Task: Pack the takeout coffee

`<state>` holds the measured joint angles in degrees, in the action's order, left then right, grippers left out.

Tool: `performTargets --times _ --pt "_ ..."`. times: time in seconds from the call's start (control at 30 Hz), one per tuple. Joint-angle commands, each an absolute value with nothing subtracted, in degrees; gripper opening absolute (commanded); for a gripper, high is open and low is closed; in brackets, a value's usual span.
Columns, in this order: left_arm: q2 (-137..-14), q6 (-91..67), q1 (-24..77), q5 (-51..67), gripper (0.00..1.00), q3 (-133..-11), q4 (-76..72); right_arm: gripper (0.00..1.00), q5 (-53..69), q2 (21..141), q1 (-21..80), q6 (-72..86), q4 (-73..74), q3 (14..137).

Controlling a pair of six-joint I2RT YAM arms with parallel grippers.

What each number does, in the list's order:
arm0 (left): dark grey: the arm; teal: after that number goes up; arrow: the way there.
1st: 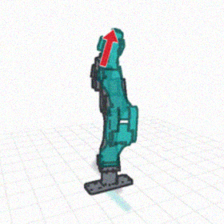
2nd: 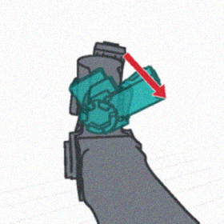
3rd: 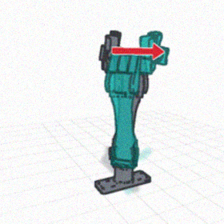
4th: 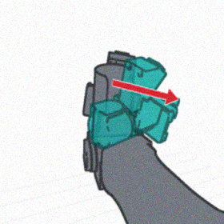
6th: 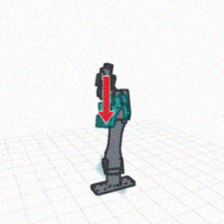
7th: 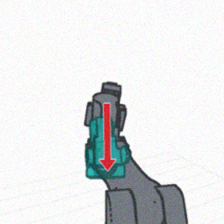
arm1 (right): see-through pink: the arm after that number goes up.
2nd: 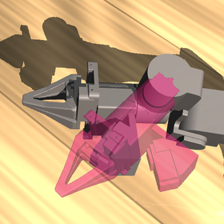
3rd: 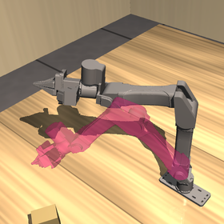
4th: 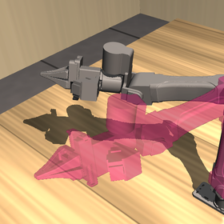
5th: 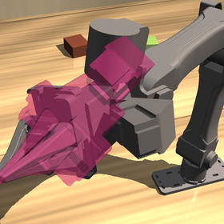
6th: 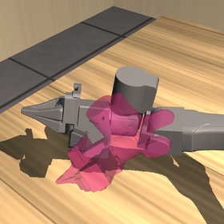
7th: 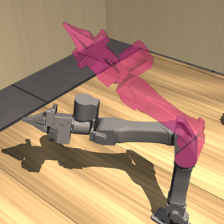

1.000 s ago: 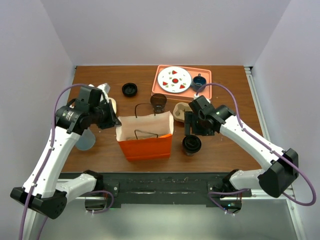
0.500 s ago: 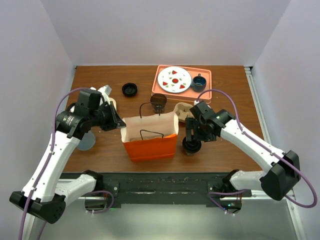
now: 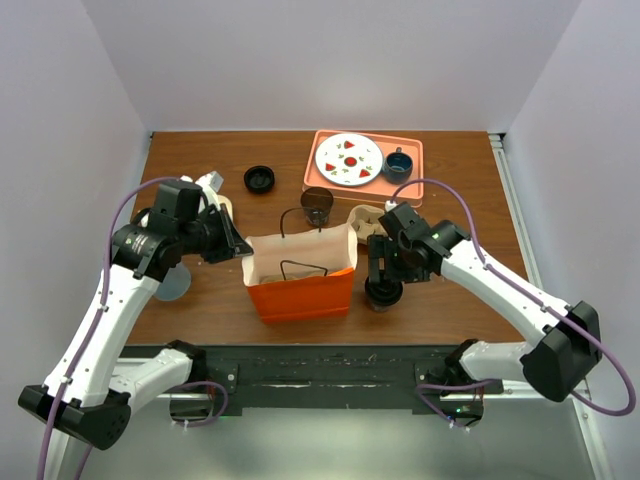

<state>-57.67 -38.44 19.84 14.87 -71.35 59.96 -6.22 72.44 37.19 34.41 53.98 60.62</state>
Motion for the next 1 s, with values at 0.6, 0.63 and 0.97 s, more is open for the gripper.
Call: performTargets --times 0.6,0.63,0.97 --pt "-57.57 -38.76 19.60 17.49 0.00 -70.84 59.24 0.81 -14.85 77.96 43.42 36.82 55.02 63.10" --pt "-57.57 -38.76 19.60 17.49 0.00 -71.01 59.33 0.80 -15.55 78.05 43.50 37.00 55.02 63.02" --pt "-59.41 -37.62 19.60 17.49 0.14 -72.86 59.59 0.63 -18.98 76.56 43.86 37.70 56.42 63.63"
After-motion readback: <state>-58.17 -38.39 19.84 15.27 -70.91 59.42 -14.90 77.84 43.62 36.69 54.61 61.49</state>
